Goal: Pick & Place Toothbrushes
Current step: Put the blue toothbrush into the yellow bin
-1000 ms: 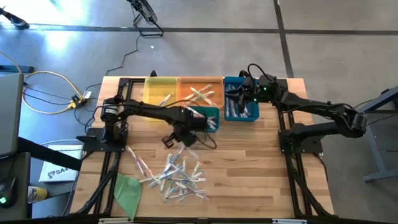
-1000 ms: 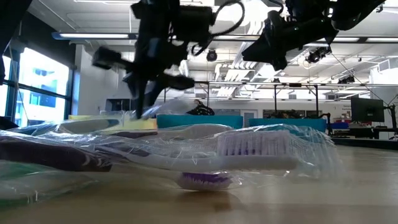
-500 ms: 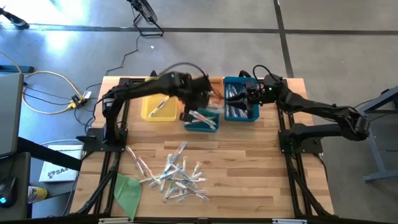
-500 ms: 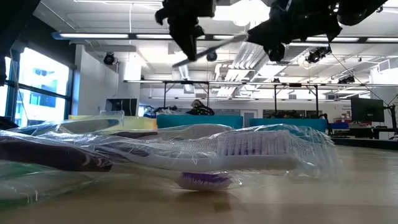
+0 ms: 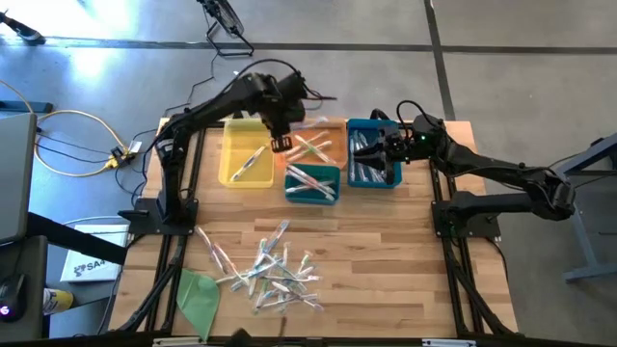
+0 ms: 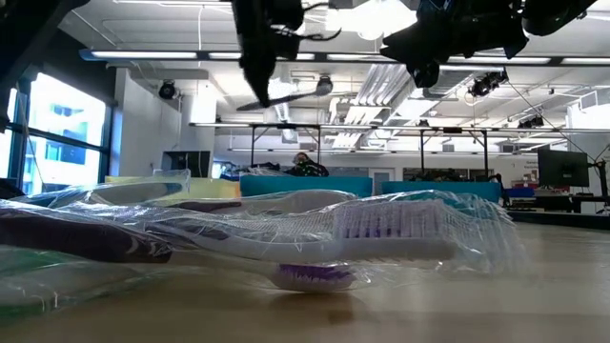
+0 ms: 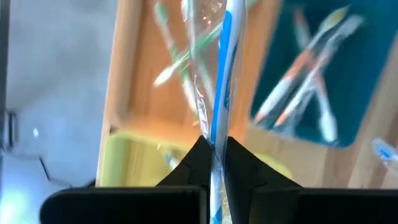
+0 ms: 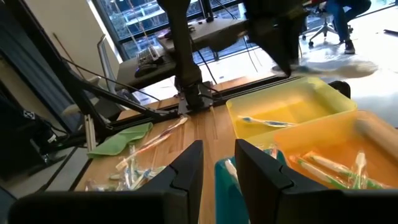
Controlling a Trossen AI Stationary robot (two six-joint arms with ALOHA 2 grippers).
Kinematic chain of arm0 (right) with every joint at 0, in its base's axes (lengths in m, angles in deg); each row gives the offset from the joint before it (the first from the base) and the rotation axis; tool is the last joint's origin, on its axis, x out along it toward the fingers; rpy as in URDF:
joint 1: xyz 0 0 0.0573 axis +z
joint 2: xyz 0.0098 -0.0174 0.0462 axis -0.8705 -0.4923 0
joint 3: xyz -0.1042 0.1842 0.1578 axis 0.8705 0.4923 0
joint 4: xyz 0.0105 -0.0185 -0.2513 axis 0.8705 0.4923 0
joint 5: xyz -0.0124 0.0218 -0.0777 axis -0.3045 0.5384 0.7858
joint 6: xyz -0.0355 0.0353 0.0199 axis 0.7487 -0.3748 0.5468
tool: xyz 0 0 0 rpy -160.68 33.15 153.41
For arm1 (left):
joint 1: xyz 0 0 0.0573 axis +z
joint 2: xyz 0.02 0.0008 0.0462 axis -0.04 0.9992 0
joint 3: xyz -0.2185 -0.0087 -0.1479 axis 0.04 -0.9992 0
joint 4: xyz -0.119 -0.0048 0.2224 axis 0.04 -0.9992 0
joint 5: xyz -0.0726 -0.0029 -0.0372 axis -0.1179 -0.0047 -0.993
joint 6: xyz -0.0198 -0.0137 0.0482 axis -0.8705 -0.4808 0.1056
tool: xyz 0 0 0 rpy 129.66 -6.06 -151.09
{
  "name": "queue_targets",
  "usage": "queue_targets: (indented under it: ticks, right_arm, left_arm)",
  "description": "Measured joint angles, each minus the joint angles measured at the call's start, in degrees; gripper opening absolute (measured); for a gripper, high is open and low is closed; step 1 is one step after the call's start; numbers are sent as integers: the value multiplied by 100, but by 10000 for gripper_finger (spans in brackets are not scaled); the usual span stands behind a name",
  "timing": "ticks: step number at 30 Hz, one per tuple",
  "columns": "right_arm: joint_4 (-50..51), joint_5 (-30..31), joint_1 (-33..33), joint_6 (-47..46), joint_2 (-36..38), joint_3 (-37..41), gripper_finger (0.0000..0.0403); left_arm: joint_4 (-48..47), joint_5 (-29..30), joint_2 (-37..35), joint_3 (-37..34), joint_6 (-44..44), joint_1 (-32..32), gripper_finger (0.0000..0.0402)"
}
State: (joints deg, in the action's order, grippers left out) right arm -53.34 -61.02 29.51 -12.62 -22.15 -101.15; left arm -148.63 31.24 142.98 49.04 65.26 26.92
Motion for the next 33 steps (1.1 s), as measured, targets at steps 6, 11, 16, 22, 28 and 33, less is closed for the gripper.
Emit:
queue_targets:
  ticks: [6, 11, 16, 22, 28, 33]
  right_arm:
    - [0, 206, 0, 18, 0, -1, 85]
    - [0, 286, 0, 11, 0, 0, 85]
    - [1, 278, 0, 7, 0, 0, 85]
    - [2, 284, 0, 17, 0, 0, 85]
    - [4, 289, 0, 139, 0, 0, 85]
    - [2, 299, -1, 183, 0, -1, 85]
  left_arm:
    - [-143, -15, -2, -297, -335, 701, 12]
    - [-72, -282, -2, -698, -531, 1011, 12]
    - [-148, -291, -2, -1051, -755, 1016, 12]
    - [-647, -266, -9, -1136, -936, 957, 12]
    - [-967, 27, -640, -1206, -1195, 720, 12]
    - [-993, 499, -1483, -1586, -1850, 317, 12]
